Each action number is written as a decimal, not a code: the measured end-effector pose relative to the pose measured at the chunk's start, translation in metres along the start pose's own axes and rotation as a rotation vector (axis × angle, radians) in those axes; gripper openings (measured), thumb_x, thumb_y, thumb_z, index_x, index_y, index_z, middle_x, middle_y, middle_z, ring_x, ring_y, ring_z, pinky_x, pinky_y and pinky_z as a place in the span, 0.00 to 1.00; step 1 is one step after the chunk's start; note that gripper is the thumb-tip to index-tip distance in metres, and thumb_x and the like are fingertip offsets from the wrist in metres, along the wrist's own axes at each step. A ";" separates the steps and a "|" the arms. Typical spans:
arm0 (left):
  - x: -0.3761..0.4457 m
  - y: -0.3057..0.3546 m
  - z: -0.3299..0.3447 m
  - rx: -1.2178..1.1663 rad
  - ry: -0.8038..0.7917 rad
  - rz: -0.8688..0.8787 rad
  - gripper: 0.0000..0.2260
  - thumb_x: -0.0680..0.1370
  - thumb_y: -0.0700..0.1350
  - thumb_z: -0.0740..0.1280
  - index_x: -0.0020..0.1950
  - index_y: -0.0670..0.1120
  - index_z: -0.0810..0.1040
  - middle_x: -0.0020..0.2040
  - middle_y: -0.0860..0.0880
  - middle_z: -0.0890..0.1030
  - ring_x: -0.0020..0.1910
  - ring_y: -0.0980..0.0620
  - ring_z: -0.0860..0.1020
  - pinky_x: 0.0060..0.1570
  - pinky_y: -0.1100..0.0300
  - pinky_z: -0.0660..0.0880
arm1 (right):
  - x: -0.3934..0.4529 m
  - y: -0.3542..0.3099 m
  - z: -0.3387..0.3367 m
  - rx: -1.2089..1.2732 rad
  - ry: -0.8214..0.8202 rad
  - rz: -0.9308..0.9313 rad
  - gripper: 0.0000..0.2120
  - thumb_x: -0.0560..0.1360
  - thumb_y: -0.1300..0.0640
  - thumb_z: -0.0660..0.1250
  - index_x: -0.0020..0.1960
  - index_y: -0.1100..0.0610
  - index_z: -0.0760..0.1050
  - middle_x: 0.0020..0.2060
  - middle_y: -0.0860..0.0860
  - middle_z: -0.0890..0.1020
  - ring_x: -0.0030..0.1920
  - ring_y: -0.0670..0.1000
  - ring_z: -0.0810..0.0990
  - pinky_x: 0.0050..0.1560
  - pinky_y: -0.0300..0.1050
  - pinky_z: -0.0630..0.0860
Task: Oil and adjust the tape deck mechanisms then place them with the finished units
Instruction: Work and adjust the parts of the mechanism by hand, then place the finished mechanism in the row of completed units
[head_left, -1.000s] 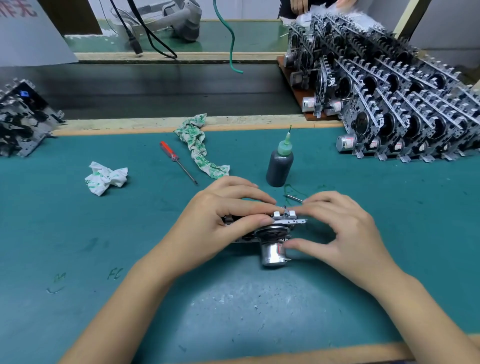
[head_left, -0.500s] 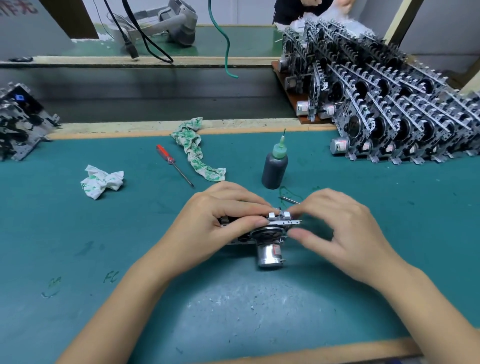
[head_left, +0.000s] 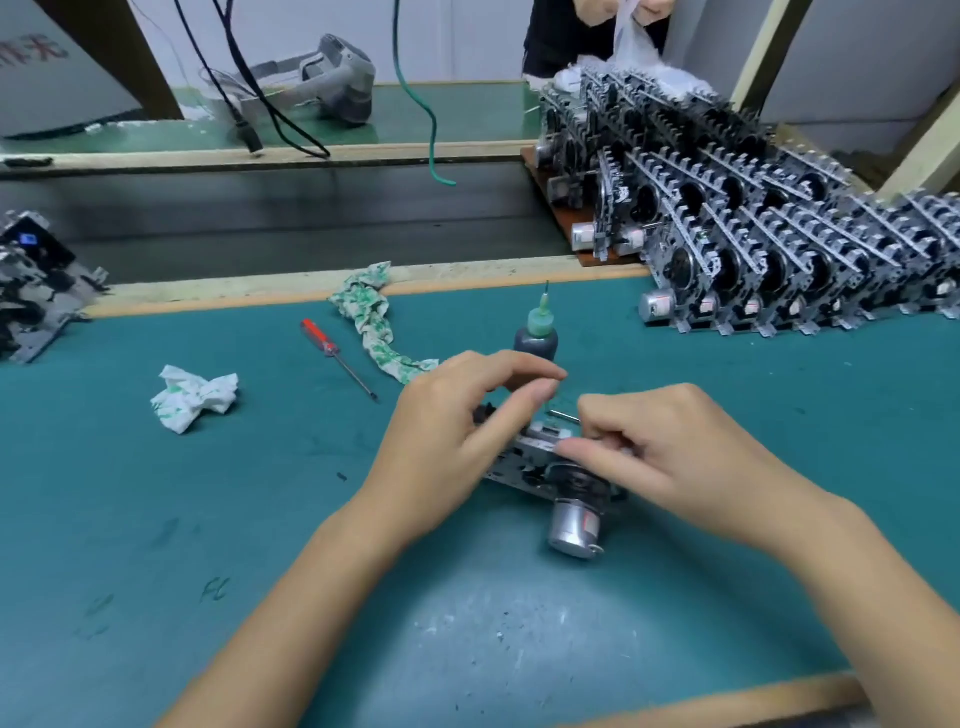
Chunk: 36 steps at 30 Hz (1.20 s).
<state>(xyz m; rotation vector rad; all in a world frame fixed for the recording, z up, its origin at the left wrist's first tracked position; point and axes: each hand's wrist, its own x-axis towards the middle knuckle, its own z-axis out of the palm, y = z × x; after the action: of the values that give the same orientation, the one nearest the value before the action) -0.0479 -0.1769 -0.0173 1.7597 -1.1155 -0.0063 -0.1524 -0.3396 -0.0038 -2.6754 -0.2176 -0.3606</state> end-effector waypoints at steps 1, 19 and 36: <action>0.003 0.004 0.006 0.060 0.009 0.059 0.10 0.78 0.50 0.64 0.51 0.49 0.82 0.45 0.58 0.82 0.46 0.56 0.78 0.49 0.57 0.74 | -0.009 0.005 -0.005 0.035 0.037 0.047 0.16 0.75 0.42 0.57 0.33 0.47 0.58 0.23 0.45 0.61 0.27 0.46 0.61 0.29 0.35 0.60; 0.132 0.102 0.254 0.392 -0.484 0.621 0.22 0.80 0.44 0.60 0.74 0.45 0.63 0.73 0.48 0.65 0.71 0.50 0.63 0.67 0.60 0.58 | -0.186 0.153 -0.133 -0.226 0.457 0.735 0.22 0.78 0.51 0.64 0.30 0.51 0.58 0.22 0.47 0.61 0.26 0.45 0.62 0.31 0.40 0.59; 0.238 0.123 0.380 0.578 -0.787 0.533 0.33 0.80 0.41 0.59 0.78 0.50 0.42 0.79 0.49 0.45 0.76 0.48 0.53 0.72 0.48 0.59 | -0.204 0.279 -0.193 -0.305 0.512 0.985 0.22 0.78 0.51 0.63 0.30 0.53 0.58 0.26 0.49 0.65 0.33 0.52 0.63 0.33 0.48 0.57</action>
<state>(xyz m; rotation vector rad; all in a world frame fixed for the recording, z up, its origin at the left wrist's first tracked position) -0.1727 -0.6247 -0.0026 1.9411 -2.3236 -0.0603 -0.3311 -0.6926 -0.0029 -2.4690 1.3273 -0.7417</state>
